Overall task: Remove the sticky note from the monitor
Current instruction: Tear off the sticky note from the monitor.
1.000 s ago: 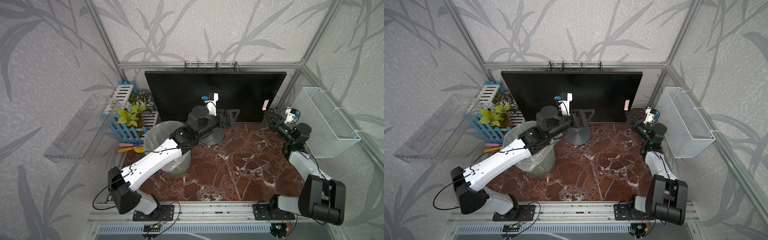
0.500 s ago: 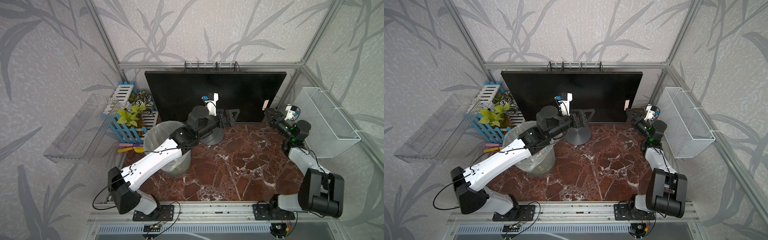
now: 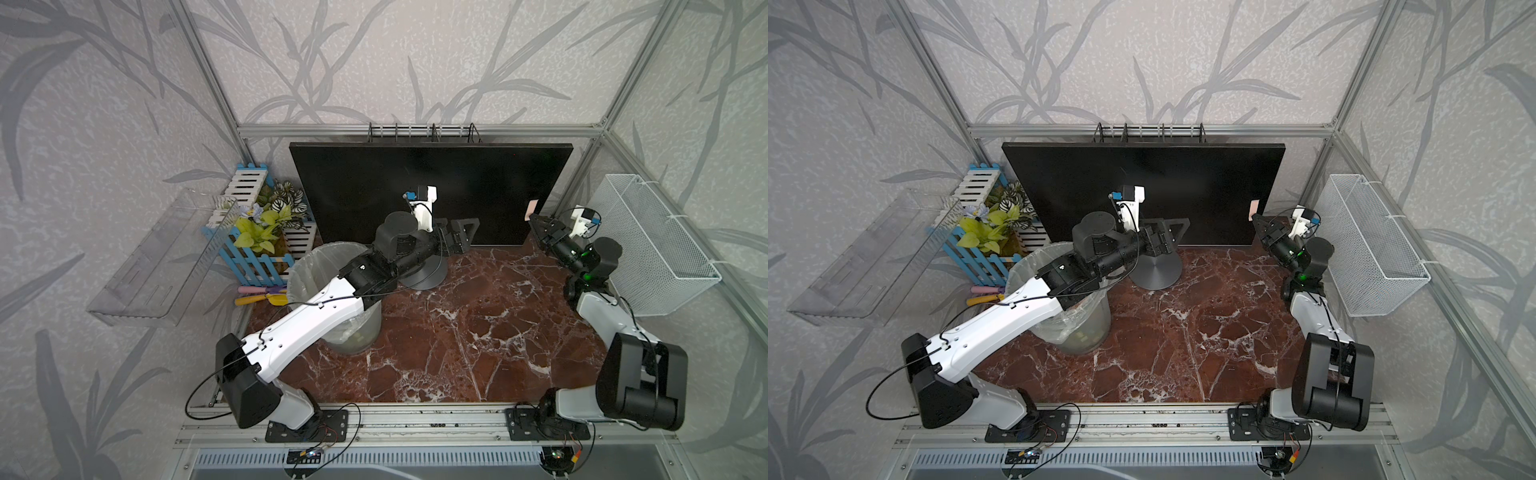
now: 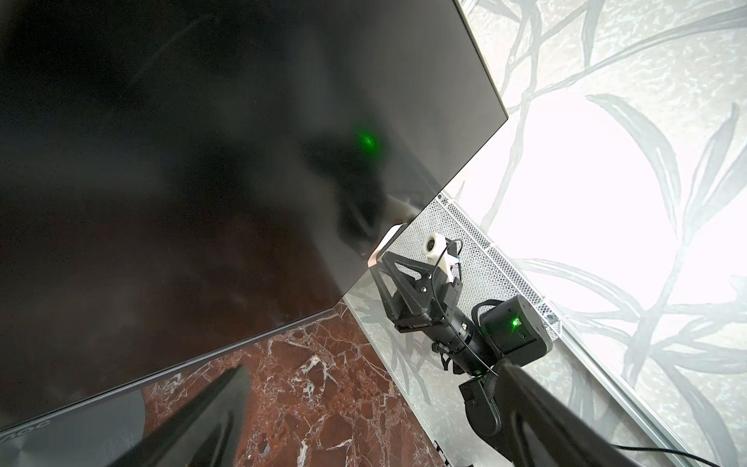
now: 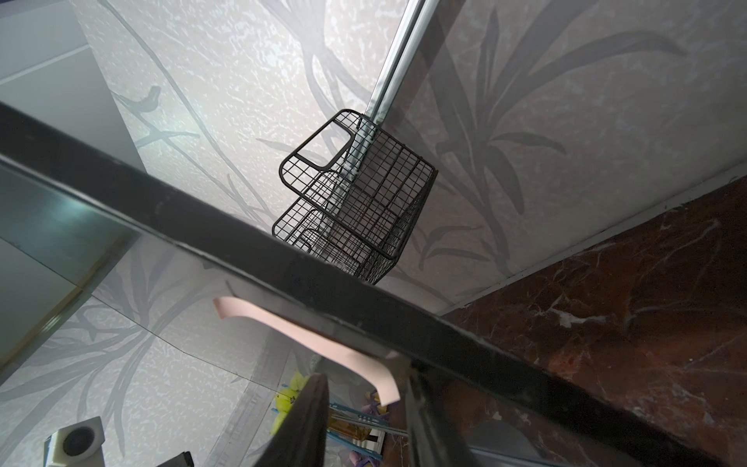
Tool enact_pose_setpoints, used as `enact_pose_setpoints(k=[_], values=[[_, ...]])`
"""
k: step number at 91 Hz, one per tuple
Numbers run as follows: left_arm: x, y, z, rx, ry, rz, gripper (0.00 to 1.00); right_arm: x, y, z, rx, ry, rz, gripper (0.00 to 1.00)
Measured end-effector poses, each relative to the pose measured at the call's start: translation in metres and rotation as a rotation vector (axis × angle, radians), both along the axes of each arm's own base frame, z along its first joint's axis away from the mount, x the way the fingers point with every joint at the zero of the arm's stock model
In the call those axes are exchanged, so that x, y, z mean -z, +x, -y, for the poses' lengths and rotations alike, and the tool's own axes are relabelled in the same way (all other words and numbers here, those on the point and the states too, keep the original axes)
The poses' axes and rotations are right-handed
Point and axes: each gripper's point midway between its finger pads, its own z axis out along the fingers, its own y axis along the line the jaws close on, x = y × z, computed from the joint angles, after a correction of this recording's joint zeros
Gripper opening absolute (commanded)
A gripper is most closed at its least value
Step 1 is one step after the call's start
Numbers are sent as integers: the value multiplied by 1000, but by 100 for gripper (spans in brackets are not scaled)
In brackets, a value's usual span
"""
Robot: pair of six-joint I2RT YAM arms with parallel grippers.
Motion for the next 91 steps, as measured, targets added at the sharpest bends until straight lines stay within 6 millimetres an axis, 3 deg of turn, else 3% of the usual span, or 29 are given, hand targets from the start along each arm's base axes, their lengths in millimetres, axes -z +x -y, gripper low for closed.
enact_pose_setpoints(k=[17, 29, 56, 91], values=[[0, 0, 0, 0, 1, 0, 100, 0, 3, 1, 0, 5, -4, 20], [0, 0, 0, 0, 1, 0, 100, 0, 3, 1, -1, 4, -2, 0], [0, 0, -1, -4, 2, -1, 100, 0, -2, -1, -7, 8, -12, 0], [-6, -2, -7, -19, -8, 9, 100, -27, -50, -37, -61, -78, 33, 0]])
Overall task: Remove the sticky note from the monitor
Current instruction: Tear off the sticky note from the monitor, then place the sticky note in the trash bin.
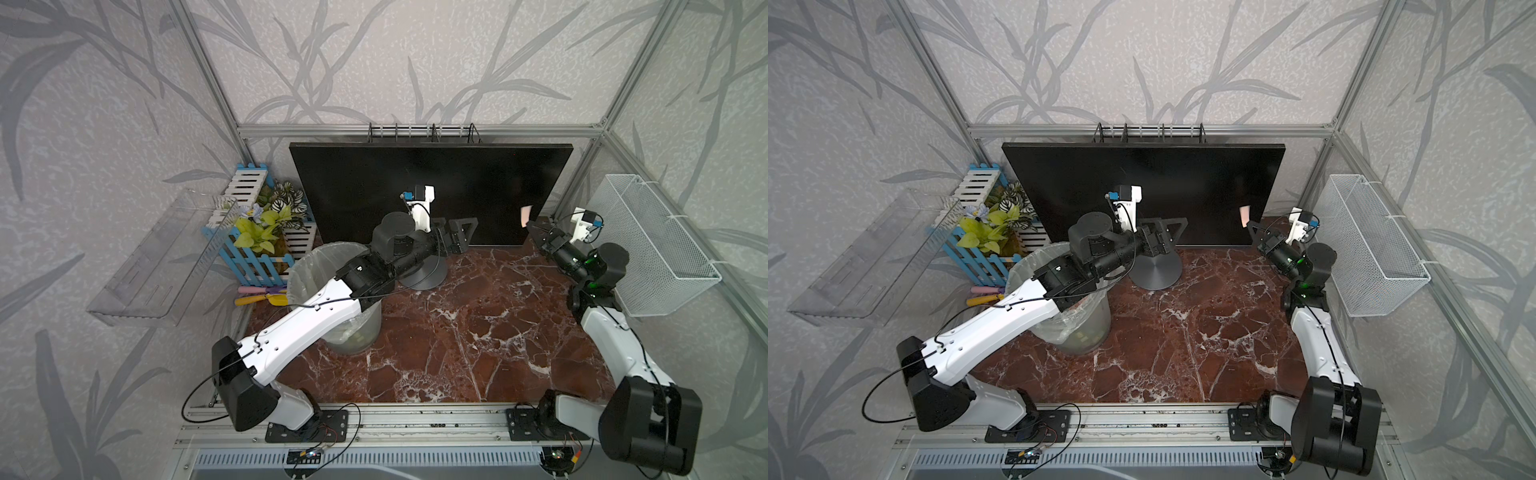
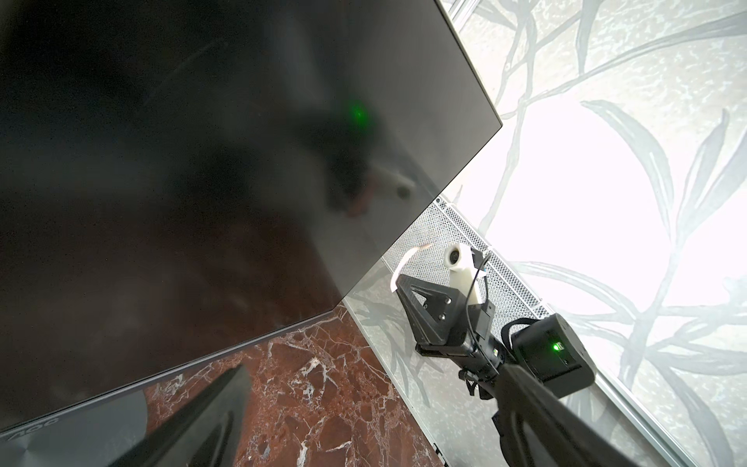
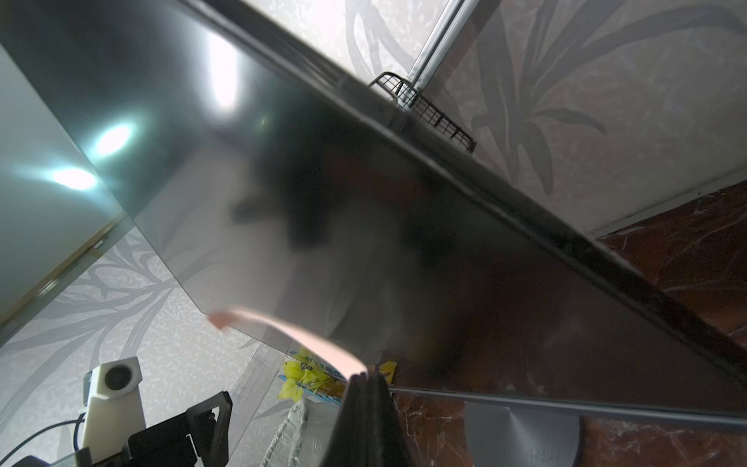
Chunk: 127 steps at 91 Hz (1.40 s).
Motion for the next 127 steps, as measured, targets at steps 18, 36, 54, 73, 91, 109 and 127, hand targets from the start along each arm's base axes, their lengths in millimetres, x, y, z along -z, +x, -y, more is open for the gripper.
enact_pose_setpoints(k=[18, 36, 54, 73, 91, 109, 127], values=[[-3, -1, -6, -17, -1, 9, 100, 3, -22, -28, -56, -61, -25, 0], [-7, 3, -24, -76, 20, 35, 100, 7, -37, -73, -157, -119, -54, 0], [-27, 18, -76, -197, 10, 67, 100, -16, -54, -134, -297, -196, 2, 0], [-35, 40, -154, -378, 0, 73, 100, -29, -60, -201, -439, -269, 49, 0], [-37, 55, -218, -529, 13, 62, 100, -24, -65, -276, -588, -360, 61, 0], [-33, 66, -279, -663, 17, 32, 100, -11, -75, -336, -708, -443, 68, 0], [-34, 67, -309, -716, -3, 19, 100, 14, -82, -387, -803, -555, 59, 0]])
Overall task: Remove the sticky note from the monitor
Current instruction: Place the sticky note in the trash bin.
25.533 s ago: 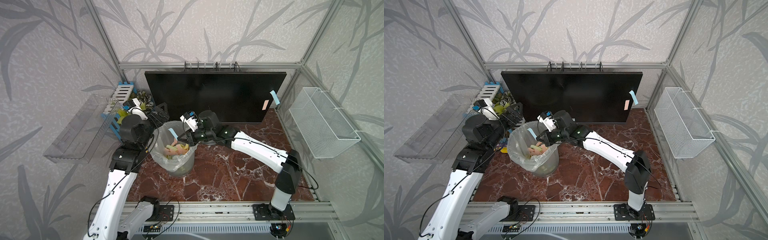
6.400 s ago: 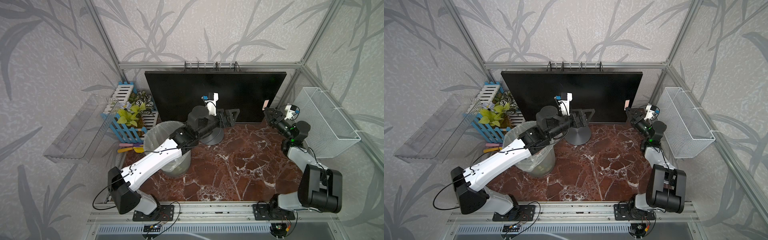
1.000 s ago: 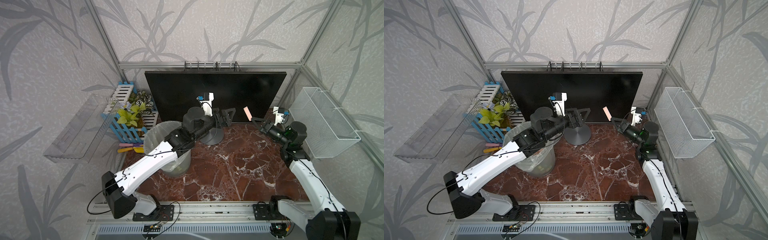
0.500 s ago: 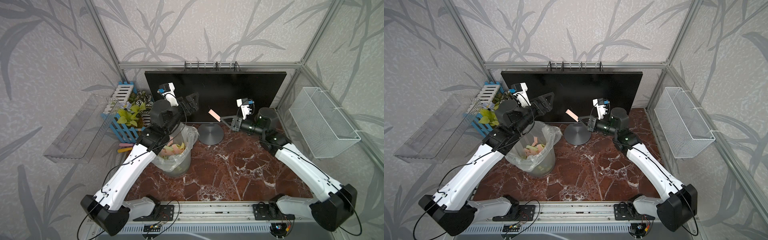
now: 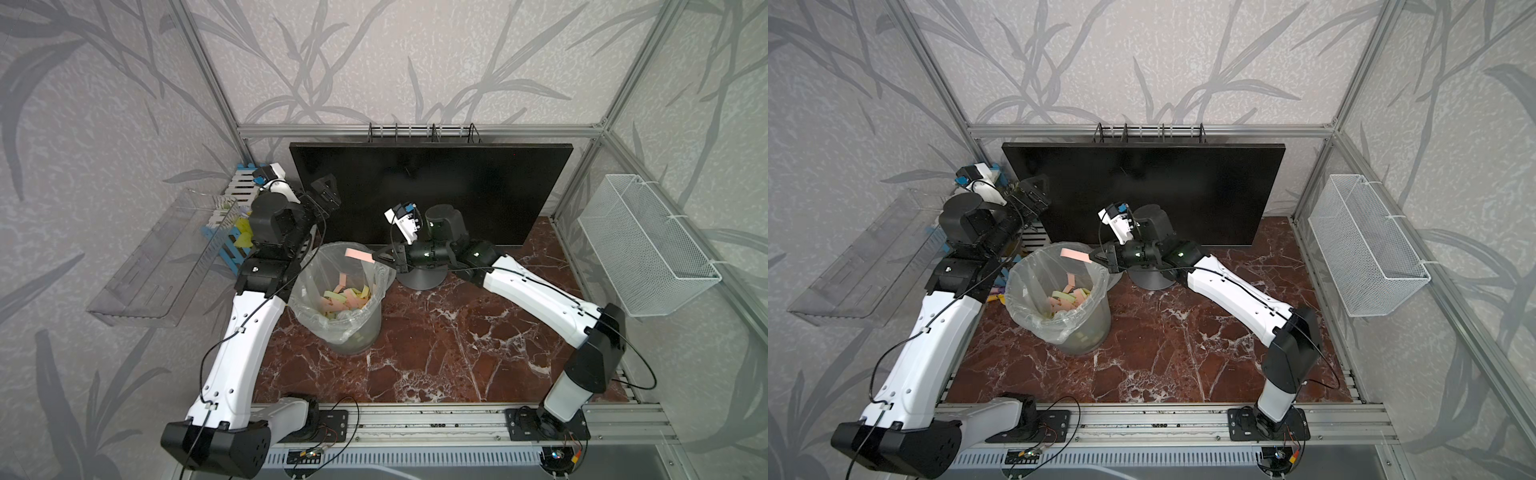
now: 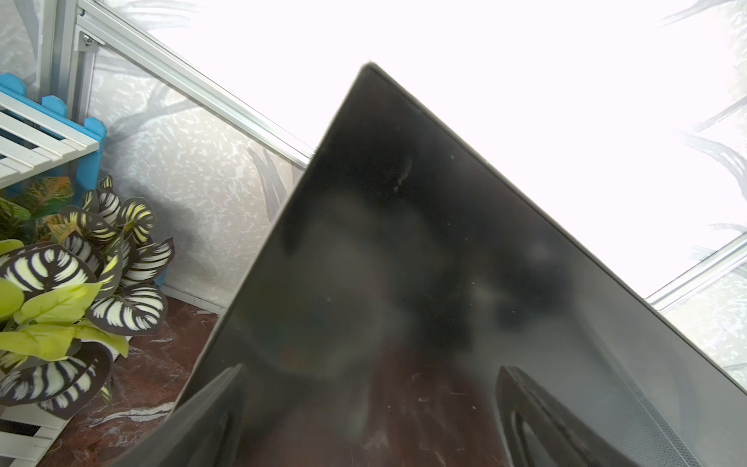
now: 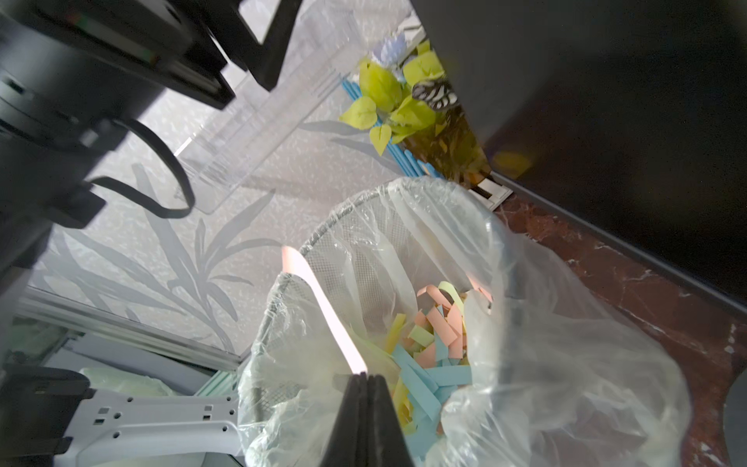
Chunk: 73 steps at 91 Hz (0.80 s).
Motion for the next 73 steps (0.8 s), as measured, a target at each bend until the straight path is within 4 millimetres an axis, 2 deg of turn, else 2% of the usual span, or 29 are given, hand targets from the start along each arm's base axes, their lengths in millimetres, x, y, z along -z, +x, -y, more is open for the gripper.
enact_pose_setpoints(k=[7, 10, 12, 17, 21, 26, 38, 54, 73], values=[[-1, -1, -2, 3, -7, 1, 100, 11, -4, -18, -32, -50, 19, 1], [-1, -1, -2, 6, -8, 1, 100, 16, -6, -26, -46, -74, 25, 9], [-1, -2, -3, 7, -9, 2, 100, 19, -7, -30, -54, -87, 28, 20], [-2, -2, -3, 11, -10, 3, 100, 27, -9, -38, -67, -122, 37, 38], [-3, -3, -2, 16, -10, 4, 100, 32, -12, -43, -82, -147, 51, 47], [-3, -4, -2, 21, -10, 6, 100, 36, -14, -46, -91, -171, 58, 53], [-4, -8, -1, 28, -9, 3, 100, 36, -20, -48, -104, -203, 82, 61], [1, -12, -1, 34, 4, -18, 100, 23, -18, -46, -98, -202, 128, 64], [14, -19, -5, 15, 71, -73, 100, 15, -12, -33, -45, -227, 178, 72]])
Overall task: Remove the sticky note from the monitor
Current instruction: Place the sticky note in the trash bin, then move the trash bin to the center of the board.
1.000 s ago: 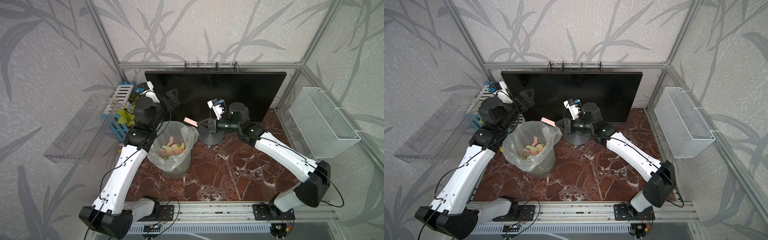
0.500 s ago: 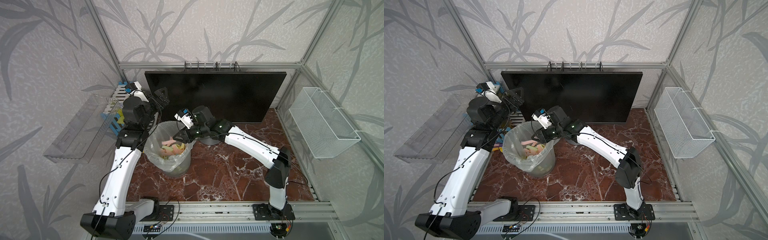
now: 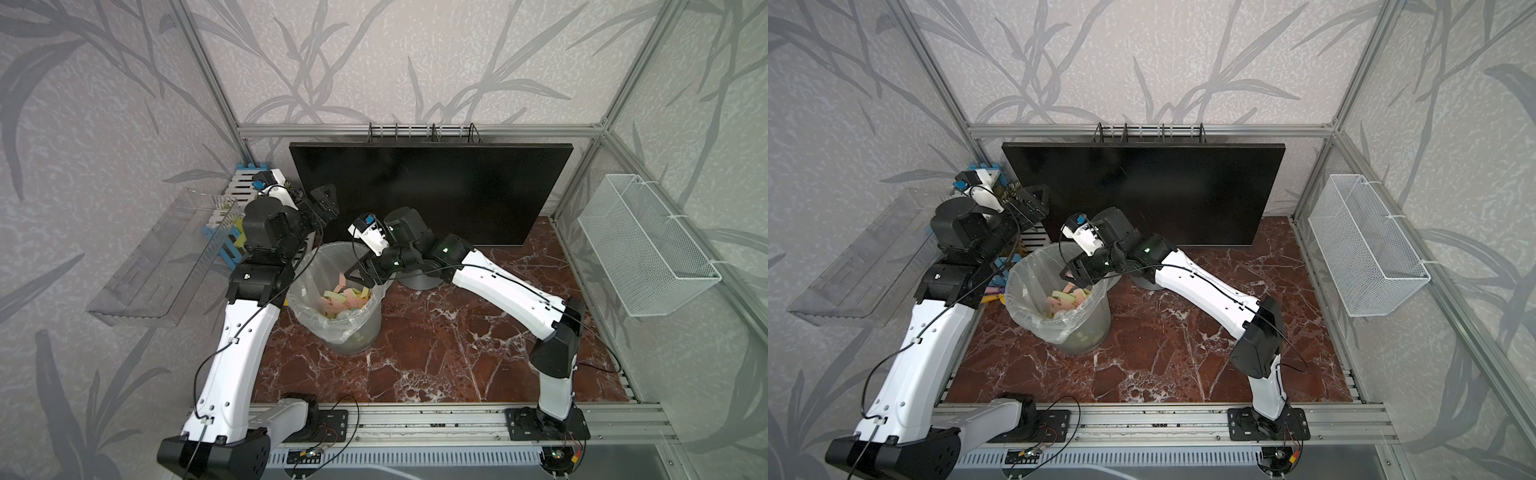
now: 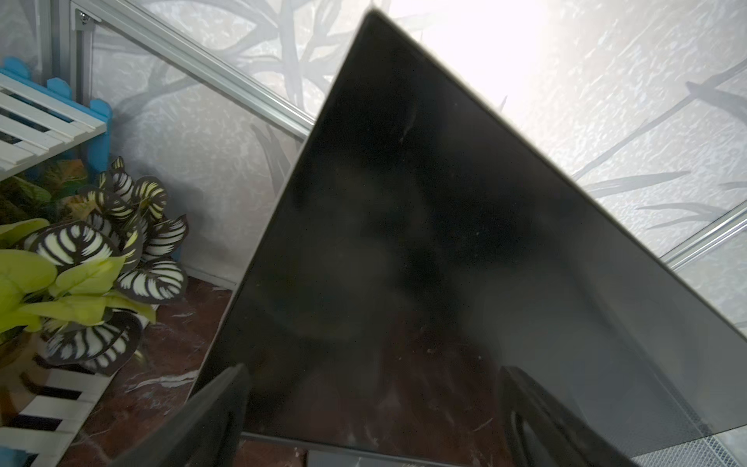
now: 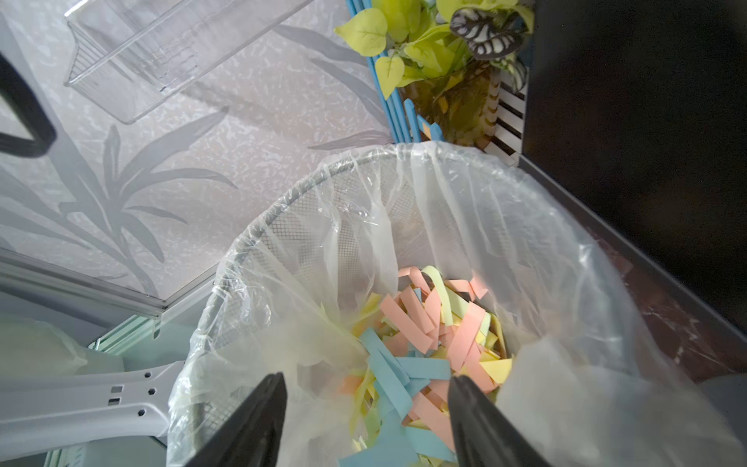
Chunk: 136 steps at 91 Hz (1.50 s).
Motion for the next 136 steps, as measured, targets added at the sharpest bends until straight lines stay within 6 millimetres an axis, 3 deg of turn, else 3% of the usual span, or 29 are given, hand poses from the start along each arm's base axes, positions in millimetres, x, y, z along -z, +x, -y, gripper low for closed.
enact_pose_setpoints(k=[17, 32, 47, 67, 76, 96, 119, 136], values=[[6, -10, -6, -23, 50, -31, 100, -16, 27, 37, 132, -33, 48, 75], [6, -15, -8, -32, 70, -34, 100, -13, 59, 65, 248, -131, 69, 75], [9, -16, -9, -33, 76, -44, 100, -2, 76, 50, 246, -200, 70, 75], [11, -17, -9, -32, 80, -47, 100, 51, 83, 31, 200, -315, -5, 72], [13, -18, -9, -31, 83, -51, 100, 65, 81, 29, 184, -345, -37, 59], [19, -17, -9, -30, 85, -62, 100, 64, 73, 29, 191, -344, -75, 0], [19, -17, -9, -30, 85, -63, 100, 62, 67, 38, 177, -387, -58, 0], [19, -17, -8, -29, 85, -63, 100, 55, 75, 72, 256, -457, -23, 0]])
